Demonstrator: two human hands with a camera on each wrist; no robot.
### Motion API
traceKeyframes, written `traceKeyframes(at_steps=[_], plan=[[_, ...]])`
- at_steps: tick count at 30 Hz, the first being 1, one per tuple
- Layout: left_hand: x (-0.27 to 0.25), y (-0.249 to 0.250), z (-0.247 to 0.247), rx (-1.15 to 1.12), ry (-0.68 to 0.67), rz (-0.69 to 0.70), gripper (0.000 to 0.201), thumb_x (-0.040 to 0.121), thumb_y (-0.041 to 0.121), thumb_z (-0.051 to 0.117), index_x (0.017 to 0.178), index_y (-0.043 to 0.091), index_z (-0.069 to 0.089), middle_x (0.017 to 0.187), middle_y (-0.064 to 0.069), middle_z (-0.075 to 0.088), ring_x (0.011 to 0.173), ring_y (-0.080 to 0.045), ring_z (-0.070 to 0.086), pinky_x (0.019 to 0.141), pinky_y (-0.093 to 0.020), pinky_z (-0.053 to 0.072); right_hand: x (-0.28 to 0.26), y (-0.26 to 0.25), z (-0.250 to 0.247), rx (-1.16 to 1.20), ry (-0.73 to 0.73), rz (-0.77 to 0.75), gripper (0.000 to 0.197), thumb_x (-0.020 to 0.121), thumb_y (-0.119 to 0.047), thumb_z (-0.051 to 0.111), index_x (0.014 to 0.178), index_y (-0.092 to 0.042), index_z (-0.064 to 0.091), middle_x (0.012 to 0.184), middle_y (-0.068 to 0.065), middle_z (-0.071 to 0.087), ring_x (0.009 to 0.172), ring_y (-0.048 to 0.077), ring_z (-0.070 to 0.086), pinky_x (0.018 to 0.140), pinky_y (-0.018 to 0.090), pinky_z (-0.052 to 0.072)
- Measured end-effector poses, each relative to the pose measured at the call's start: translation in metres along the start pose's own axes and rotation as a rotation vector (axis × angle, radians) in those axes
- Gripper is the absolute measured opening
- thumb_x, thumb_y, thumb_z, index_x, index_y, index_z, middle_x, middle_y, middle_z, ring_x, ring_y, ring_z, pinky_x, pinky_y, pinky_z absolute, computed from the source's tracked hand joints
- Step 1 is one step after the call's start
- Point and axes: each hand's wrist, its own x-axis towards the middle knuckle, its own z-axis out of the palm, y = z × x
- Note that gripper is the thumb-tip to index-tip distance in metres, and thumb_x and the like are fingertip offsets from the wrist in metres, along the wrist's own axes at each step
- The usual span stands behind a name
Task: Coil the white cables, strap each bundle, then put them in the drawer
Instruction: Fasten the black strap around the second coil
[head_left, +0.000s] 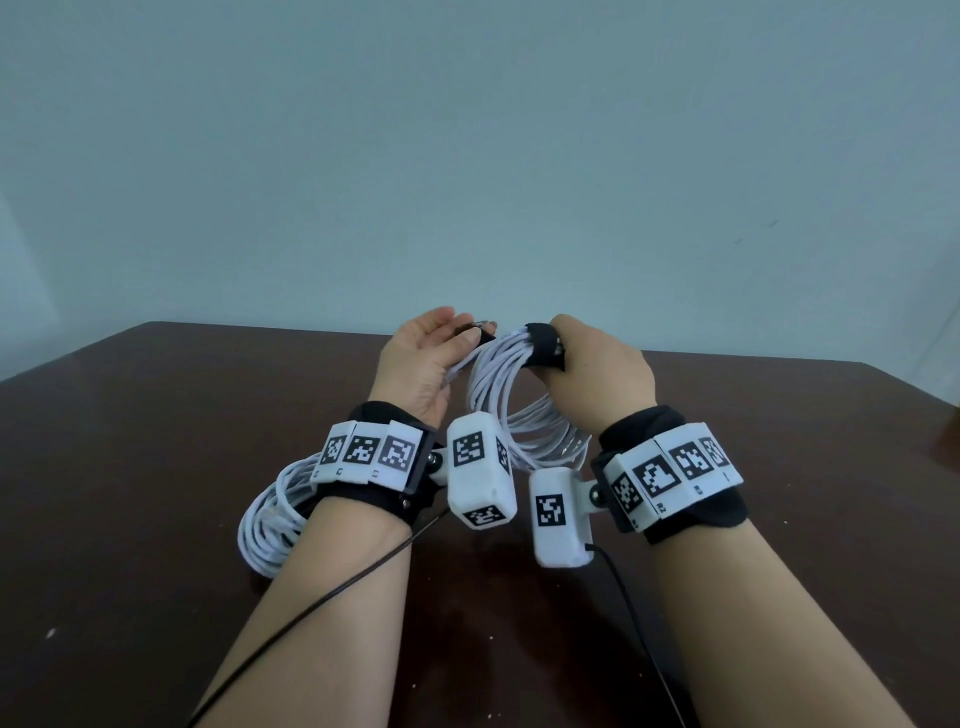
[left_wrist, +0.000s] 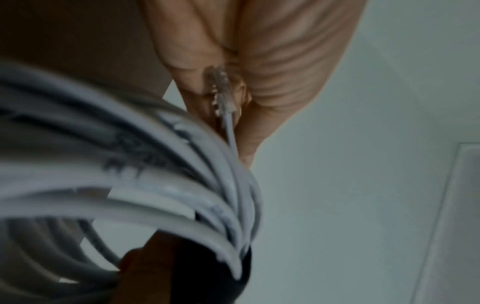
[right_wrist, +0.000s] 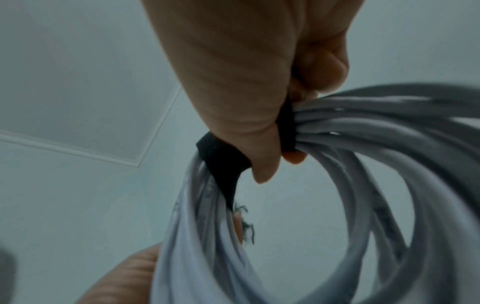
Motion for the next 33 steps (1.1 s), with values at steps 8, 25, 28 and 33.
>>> traceKeyframes(at_steps=[8,25,28,33], plan=[[0.004,0.000,-0.007,0.338,0.176,0.223,0.053,0.065,-0.001,0.082,0.105,0.020,0.056,0.101,-0.002,0.071,0.096,-0.014,0.069,0.093,-0.034,0.052,-0.002,-0.002,0.005,-0.059,-0.056,0.035,0.016,0.093,-0.033,0.048,0.088,-0.020,0.039,0.078,-0.001,0.055,0.072,0.029,0.055,0.061,0.030,0.037],[-0.012,-0.011,0.022,0.515,-0.222,0.430,0.030,0.069,-0.016,0.071,0.072,0.014,0.067,0.069,0.014,0.072,0.075,-0.002,0.070,0.074,-0.017,0.053,-0.002,0.004,-0.008,0.060,0.027,0.335,0.014,0.091,-0.025,0.046,0.097,-0.013,0.049,0.091,0.008,0.060,0.090,0.034,0.058,0.067,0.031,0.036],[-0.011,-0.012,0.020,0.562,-0.236,0.445,0.035,0.069,-0.012,0.074,0.072,0.023,0.070,0.071,0.028,0.069,0.077,0.007,0.067,0.087,-0.019,0.047,0.000,0.004,-0.007,0.110,-0.001,0.332,0.012,0.091,-0.027,0.047,0.091,-0.015,0.045,0.084,0.004,0.054,0.086,0.032,0.056,0.066,0.030,0.033],[-0.013,-0.010,0.020,0.380,-0.219,0.457,0.030,0.066,-0.016,0.074,0.072,0.013,0.069,0.069,0.010,0.072,0.070,-0.004,0.069,0.074,-0.018,0.054,0.001,0.003,-0.006,0.097,0.002,0.293,0.012,0.091,-0.028,0.046,0.089,-0.017,0.044,0.081,0.001,0.053,0.078,0.028,0.049,0.067,0.030,0.033]])
